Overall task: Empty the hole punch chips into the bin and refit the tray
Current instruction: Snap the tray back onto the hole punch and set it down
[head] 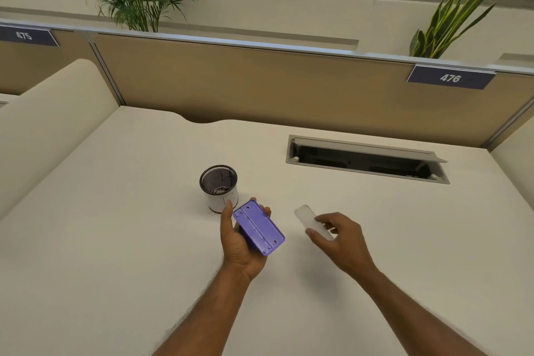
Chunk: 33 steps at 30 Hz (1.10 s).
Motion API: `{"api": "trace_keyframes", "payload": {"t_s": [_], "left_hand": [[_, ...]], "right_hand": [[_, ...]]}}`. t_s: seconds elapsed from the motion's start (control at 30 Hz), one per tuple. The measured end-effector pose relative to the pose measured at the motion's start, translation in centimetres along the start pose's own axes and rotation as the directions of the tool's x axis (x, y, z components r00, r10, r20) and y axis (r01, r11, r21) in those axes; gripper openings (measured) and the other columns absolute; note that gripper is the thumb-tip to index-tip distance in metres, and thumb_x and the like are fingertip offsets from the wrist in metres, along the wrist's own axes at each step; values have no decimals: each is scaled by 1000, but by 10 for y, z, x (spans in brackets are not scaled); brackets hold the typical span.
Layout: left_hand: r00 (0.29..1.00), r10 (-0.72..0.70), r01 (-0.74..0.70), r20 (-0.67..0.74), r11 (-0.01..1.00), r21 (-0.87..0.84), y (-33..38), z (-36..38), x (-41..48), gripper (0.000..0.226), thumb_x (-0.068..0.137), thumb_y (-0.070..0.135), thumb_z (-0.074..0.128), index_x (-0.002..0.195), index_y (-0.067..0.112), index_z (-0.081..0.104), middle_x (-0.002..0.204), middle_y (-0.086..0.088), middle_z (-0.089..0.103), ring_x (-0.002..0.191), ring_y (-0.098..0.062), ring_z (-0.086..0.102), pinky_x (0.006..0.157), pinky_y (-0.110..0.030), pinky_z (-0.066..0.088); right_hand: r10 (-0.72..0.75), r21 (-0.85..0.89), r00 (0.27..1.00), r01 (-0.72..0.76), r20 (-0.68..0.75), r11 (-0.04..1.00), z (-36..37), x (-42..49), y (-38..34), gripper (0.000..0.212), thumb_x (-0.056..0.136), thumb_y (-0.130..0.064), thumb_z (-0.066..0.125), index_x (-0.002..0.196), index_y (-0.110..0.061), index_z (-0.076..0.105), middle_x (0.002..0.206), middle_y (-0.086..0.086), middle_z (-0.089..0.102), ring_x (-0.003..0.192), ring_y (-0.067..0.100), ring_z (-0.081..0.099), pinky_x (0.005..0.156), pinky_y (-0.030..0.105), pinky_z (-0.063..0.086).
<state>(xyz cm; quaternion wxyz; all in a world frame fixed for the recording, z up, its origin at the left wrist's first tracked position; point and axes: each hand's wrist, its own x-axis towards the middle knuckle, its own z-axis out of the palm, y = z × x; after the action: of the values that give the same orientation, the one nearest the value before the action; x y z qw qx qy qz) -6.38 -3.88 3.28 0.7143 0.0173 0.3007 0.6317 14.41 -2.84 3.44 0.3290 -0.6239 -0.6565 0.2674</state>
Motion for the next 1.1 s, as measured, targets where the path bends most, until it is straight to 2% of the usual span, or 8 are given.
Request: {"api": "trace_keyframes", "payload": {"t_s": [0.13,0.23,0.33,0.47,0.57,0.8,0.97,1.1], "left_hand": [[997,-50,50,-60,999,-5,-18,-10,-9,52,75,66,57,87,20,78,80,-5,75,68,-19,71,61,-31,58],[994,-93,93,-50,996,-3,-30,-11,-15,51,75,65,59,93,20,75,91,-8,74,77,-26,70,70,-38,57],[995,-93,94,-30,996,2,-37,-7,-20,52,78,64,56,97,19,74,96,-12,75,80,-30,73,68,-42,58],[994,-92,92,-58,996,-4,-44,-2,-26,56,72,62,60,96,14,74,81,-13,72,73,-28,71,63,-38,59],[991,-125,124,-52,992,-25,-48,0,-29,59,79,63,55,104,10,63,79,-12,66,76,-26,67,63,-37,59],[991,-127,124,-44,990,-62,-50,3,-32,54,80,63,53,94,12,64,74,-9,66,69,-22,68,63,-35,59],[990,-139,138,-28,989,-58,-51,4,-31,59,69,63,60,98,12,62,77,-10,63,74,-23,64,65,-36,59],[990,-140,139,-7,988,-61,-51,1,-29,62,66,64,60,98,12,61,75,-9,64,71,-22,66,67,-37,58]], "right_hand": [[-75,145,997,75,-4,987,2,-21,-38,26,70,-29,82,92,-20,71,89,-10,70,80,2,63,68,17,50],[-106,167,994,103,13,981,5,-35,-53,28,69,-28,82,92,-18,70,89,-9,70,81,4,63,69,17,50],[-150,122,989,147,9,981,8,-44,-61,31,69,-33,81,93,-18,68,90,-7,68,82,6,61,70,21,51],[-202,-3,979,202,20,979,16,-53,-69,40,73,-47,72,101,-18,69,99,-4,69,88,9,60,77,26,53],[-206,-49,978,207,28,977,22,-57,-73,38,75,-44,71,103,-19,69,103,-3,67,92,10,57,82,27,52],[-186,-97,981,190,48,977,25,-60,-74,40,77,-44,69,109,-21,66,107,-4,64,95,9,54,83,20,47],[-173,-109,983,178,52,978,23,-62,-74,41,78,-45,67,111,-22,66,108,-5,64,95,7,53,82,16,45],[-174,-122,982,181,69,976,22,-64,-71,40,79,-44,67,112,-22,66,107,-3,64,94,7,52,79,7,37]]}}
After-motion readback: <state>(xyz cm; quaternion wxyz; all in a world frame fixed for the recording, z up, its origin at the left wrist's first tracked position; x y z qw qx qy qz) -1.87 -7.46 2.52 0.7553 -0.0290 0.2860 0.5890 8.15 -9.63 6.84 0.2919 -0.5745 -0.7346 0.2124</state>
